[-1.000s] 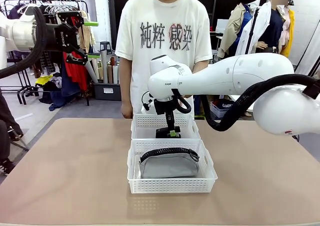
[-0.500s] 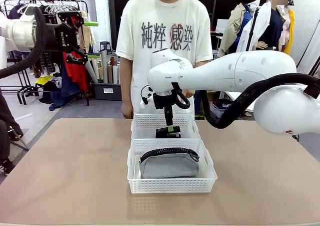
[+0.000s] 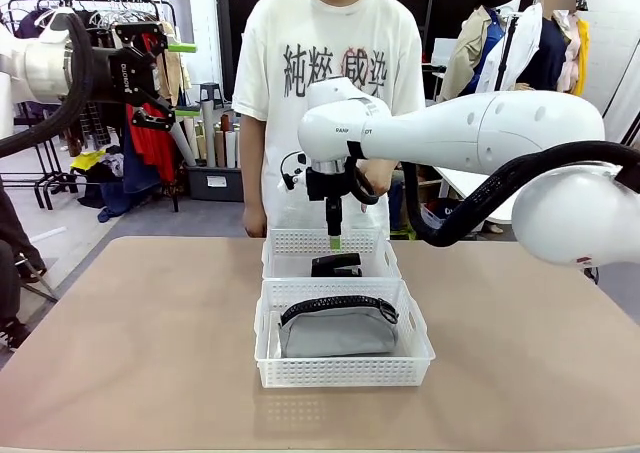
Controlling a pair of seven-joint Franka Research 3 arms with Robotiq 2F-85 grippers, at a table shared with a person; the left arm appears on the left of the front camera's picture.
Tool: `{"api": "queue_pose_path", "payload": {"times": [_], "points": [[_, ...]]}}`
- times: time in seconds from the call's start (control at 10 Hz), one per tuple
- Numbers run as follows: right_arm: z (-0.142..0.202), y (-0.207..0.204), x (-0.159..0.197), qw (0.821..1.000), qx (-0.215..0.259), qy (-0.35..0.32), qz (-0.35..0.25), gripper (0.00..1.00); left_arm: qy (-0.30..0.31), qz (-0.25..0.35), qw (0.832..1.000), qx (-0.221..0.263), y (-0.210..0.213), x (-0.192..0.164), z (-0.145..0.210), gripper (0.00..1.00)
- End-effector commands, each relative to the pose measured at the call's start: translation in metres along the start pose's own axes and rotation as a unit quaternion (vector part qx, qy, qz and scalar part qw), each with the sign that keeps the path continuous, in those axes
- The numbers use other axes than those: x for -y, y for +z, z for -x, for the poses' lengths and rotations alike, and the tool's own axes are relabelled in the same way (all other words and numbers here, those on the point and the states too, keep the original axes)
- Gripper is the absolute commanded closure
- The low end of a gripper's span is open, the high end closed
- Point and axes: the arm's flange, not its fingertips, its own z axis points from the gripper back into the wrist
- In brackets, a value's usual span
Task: Distribute items into two baskets.
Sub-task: Place the picked Stapler into the Organizing basket as instructed by the person.
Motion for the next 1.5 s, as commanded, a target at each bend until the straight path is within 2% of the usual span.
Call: {"api": "queue_pose_path", "payload": {"times": [0.0,0.3,0.4,0.5,0.9,1.2,1.4], "points": [[-0.001,-0.009,-0.001,1.0,-0.014,0.003,0.002,0.0,-0.002,-0.001,1.0,0.003,0.001,0.002,0.001,0.0],[-0.001,-0.009,0.0,1.0,-0.007,0.002,-0.003,0.0,-0.002,-0.001,1.0,0.003,0.001,0.002,0.001,0.0],[0.006,0.012,-0.007,1.0,0.015,-0.015,-0.012,0.0,-0.002,-0.001,1.0,0.003,0.001,0.002,0.001,0.0],[0.017,0.035,-0.014,0.997,0.046,-0.032,-0.047,0.0,-0.002,-0.001,1.0,0.003,0.001,0.002,0.001,0.0],[0.049,0.11,-0.044,0.985,0.121,-0.106,-0.055,0.0,-0.002,-0.001,1.0,0.003,0.001,0.002,0.001,0.0],[0.091,0.167,-0.045,0.946,0.186,-0.224,-0.141,0.0,-0.002,-0.001,1.0,0.003,0.001,0.002,0.001,0.0],[0.13,0.194,-0.05,0.919,0.186,-0.286,-0.196,0.0,-0.002,-0.001,1.0,0.003,0.001,0.002,0.001,0.0]]}}
